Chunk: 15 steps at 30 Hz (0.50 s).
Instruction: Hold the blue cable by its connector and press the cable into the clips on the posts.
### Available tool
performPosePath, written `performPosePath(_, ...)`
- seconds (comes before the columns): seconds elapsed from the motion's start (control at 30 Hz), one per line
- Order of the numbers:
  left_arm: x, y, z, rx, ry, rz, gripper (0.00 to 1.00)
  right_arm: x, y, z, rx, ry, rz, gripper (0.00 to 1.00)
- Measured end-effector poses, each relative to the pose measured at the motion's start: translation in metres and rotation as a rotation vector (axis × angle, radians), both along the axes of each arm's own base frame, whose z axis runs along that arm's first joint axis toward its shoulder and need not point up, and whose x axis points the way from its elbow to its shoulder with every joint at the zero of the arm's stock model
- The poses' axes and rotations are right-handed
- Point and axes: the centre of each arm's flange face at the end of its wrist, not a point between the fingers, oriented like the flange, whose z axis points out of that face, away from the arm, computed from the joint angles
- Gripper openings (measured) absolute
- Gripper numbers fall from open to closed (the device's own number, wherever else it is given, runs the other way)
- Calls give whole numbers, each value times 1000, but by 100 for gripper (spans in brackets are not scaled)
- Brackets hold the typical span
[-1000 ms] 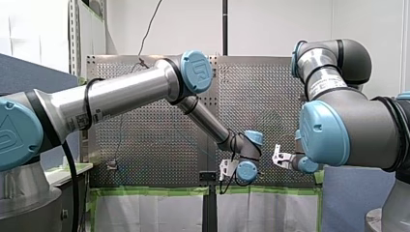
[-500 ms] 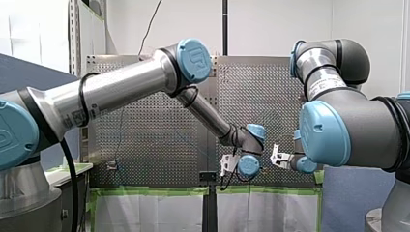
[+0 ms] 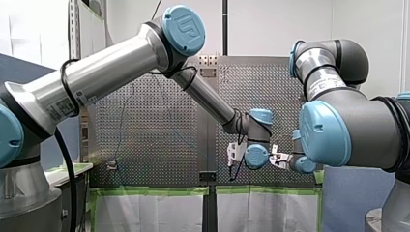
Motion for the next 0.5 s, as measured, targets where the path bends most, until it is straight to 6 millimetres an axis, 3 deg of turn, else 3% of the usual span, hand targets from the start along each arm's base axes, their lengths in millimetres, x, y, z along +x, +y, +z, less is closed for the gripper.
performPosePath(0.5, -101, -13, 58, -197, -35, -114, 100, -2, 0, 0, 7, -8, 17, 0)
